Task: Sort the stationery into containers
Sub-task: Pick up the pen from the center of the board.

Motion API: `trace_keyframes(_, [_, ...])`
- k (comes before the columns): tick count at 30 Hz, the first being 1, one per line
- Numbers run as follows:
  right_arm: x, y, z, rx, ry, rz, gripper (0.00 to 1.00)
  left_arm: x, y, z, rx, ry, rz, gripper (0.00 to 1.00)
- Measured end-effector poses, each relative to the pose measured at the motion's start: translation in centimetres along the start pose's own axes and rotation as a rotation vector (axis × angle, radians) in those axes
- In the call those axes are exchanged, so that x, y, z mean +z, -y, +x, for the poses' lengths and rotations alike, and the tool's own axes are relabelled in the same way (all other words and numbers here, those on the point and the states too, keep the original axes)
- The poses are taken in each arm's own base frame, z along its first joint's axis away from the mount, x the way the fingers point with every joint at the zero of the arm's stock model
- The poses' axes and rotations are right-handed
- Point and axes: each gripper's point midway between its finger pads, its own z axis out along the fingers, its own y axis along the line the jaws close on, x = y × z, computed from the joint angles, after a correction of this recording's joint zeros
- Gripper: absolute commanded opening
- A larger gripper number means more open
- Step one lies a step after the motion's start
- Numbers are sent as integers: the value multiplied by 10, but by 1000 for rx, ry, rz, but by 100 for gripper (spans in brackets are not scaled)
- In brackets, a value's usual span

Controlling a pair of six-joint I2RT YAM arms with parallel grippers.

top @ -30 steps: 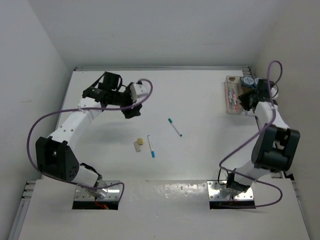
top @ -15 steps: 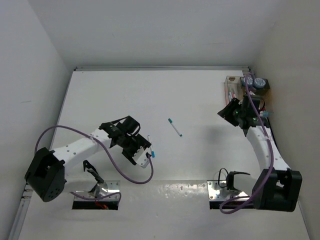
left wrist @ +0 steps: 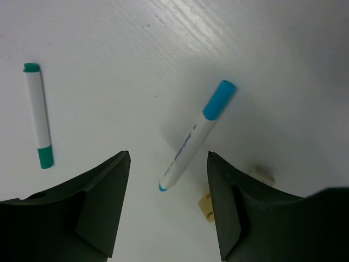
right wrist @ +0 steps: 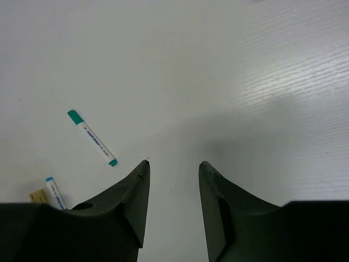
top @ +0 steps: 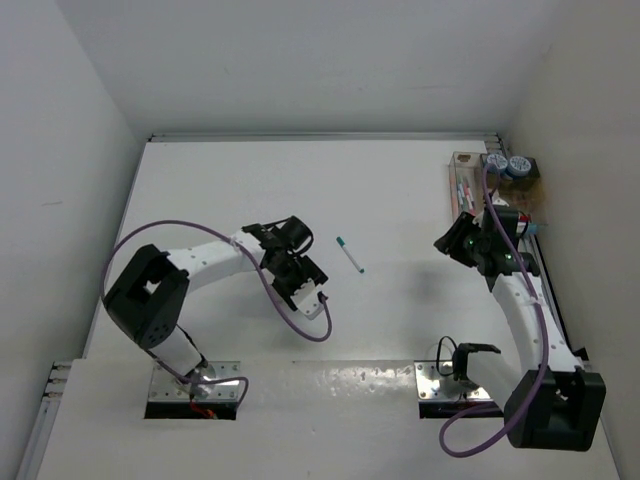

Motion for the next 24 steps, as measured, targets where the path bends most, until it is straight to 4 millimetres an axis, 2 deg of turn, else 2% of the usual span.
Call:
trace_keyframes(3, [-3,-4,1,-23,4,-14,40,6,-14,5,12,-1,4,60])
trace_keyframes(5, [-5,-6,0,-35,10,-24,40,10,-15,8,23,-4,18,59])
trace_keyframes(11, [-7,-8,1,-48,10,-33,40,21,1,15,46,-6,105,54])
trace_keyframes(16, [-7,-8,1,-55,11,-32,40,22,7,17,88,-16,143,50])
trace_keyframes(24, [-6,-6,4,-60,1,-27,40,36,18,10,136,-41,180,35])
